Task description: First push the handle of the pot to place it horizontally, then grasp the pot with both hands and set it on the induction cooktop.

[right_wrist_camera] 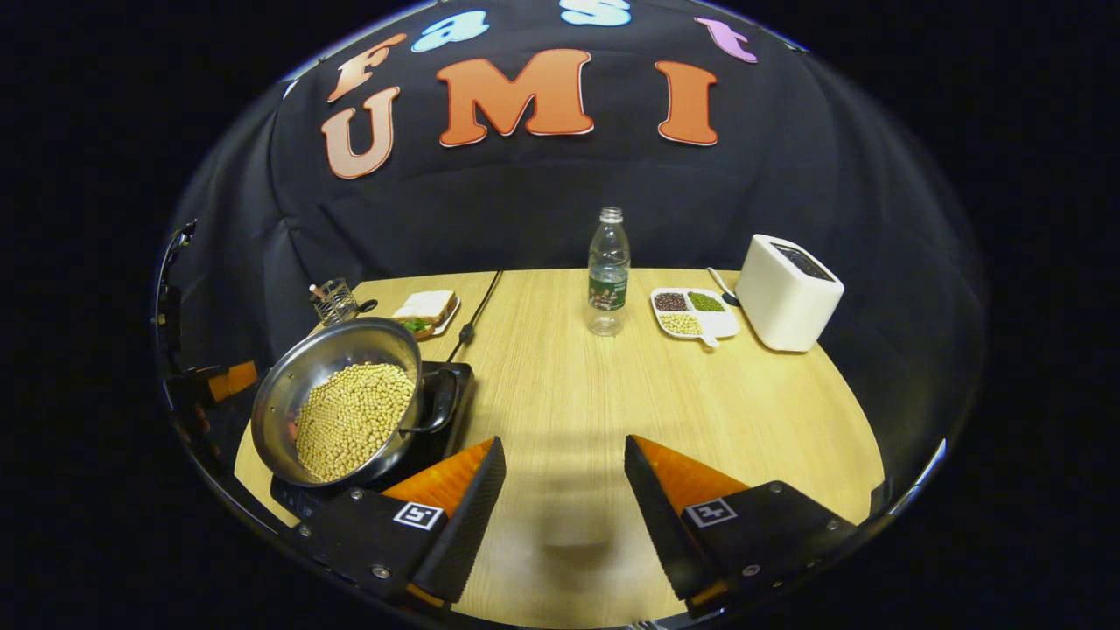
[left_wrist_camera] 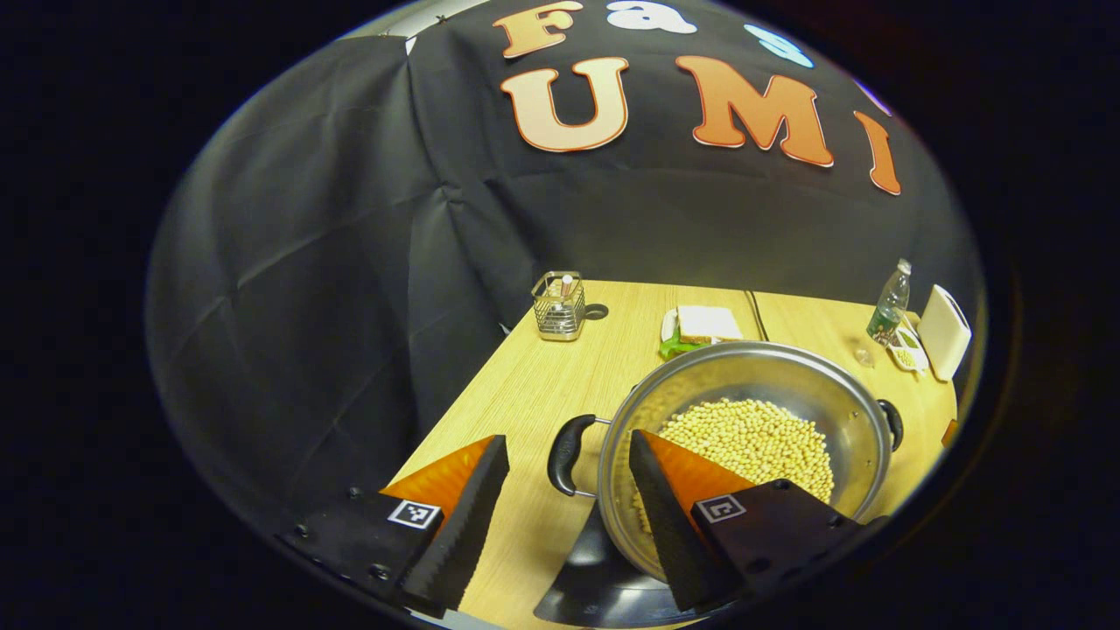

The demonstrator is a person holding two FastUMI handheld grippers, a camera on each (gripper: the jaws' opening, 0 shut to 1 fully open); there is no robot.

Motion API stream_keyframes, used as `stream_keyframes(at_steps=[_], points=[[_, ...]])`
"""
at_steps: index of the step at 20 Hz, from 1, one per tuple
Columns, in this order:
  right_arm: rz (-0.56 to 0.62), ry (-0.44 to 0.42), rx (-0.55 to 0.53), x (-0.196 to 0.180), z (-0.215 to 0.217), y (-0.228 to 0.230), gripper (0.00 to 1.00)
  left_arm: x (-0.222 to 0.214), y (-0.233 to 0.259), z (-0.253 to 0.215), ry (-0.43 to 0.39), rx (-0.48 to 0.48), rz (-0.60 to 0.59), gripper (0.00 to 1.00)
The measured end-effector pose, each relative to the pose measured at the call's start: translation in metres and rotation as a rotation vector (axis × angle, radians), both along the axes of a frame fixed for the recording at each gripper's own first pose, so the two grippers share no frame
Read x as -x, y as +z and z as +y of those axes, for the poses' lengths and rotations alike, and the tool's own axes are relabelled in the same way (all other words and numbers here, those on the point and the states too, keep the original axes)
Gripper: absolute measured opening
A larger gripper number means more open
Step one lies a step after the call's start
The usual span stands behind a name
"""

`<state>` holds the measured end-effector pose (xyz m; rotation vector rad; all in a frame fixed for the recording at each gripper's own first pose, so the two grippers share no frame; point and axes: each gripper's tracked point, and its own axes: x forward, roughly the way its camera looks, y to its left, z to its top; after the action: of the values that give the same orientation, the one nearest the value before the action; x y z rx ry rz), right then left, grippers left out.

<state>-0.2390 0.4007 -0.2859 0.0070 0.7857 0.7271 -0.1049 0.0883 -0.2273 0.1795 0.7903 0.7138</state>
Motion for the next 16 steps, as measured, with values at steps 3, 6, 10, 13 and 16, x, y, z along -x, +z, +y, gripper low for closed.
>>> stream_keyframes(at_steps=[3, 6, 10, 13, 16], points=[[-0.024, -0.025, -0.014, -0.019, -0.031, 0.003, 0.87, -0.015, 0.014, -0.036, -0.039, -0.008, -0.048, 0.92], [-0.054, -0.053, -0.042, -0.040, -0.056, 0.008, 0.88, -0.034, 0.034, -0.075, -0.092, -0.023, -0.096, 0.94], [-0.116, -0.072, -0.098, -0.066, -0.085, 0.026, 0.90, -0.062, 0.068, -0.121, -0.174, -0.063, -0.174, 0.94], [-0.199, -0.088, -0.135, -0.090, -0.108, 0.048, 0.92, -0.082, 0.097, -0.155, -0.233, -0.085, -0.243, 0.92], [-0.287, -0.095, -0.174, -0.111, -0.129, 0.078, 0.93, -0.093, 0.123, -0.183, -0.281, -0.097, -0.300, 0.94]])
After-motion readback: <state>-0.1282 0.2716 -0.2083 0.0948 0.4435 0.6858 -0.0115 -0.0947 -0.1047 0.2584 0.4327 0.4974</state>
